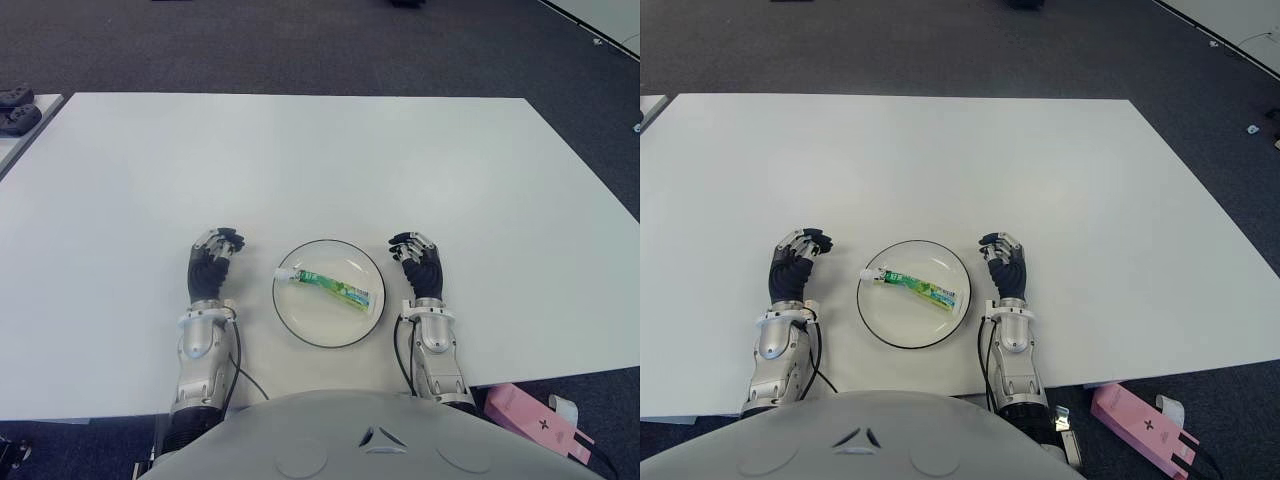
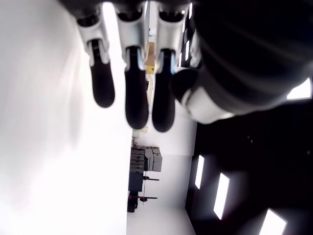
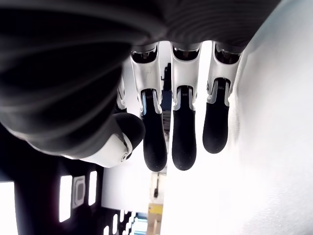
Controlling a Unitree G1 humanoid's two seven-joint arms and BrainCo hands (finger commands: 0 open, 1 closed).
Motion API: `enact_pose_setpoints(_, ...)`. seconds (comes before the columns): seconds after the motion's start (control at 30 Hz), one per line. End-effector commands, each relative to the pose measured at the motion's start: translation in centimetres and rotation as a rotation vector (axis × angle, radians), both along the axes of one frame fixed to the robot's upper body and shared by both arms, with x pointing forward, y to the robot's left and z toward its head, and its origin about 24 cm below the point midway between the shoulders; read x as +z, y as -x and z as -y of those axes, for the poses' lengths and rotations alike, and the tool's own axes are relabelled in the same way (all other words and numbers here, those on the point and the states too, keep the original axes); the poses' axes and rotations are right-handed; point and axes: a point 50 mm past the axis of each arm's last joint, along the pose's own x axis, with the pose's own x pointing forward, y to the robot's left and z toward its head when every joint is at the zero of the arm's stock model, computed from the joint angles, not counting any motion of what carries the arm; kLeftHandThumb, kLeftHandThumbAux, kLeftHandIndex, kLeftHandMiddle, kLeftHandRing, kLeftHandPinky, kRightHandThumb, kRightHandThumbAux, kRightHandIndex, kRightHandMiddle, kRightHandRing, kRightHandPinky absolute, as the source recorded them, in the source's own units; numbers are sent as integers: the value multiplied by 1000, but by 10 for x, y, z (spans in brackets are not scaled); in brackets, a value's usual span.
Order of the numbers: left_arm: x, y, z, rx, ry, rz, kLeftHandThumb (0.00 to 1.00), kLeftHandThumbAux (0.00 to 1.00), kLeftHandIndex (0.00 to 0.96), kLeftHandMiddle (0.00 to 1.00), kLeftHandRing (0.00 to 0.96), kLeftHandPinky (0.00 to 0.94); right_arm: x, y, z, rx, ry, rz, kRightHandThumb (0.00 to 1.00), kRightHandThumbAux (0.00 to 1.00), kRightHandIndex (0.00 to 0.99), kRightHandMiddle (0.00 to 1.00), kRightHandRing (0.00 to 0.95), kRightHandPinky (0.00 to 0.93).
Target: Put the toothpaste on the table into the plate.
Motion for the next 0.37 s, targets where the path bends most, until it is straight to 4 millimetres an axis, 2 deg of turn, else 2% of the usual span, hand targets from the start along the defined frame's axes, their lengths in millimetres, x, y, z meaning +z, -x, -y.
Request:
enact_pose_setpoints(0.03,-13,10,1,13,-27,-85,696,727,426,484,491,510,-2,1,0,3,-6,0,710,727,431,489,484,475)
enact_pose_setpoints(0.37,-17,12,3,5,-69,-95,700,726,428,485,495,518,-4,2,0,27,13,-18,708,729,430,481,483,476)
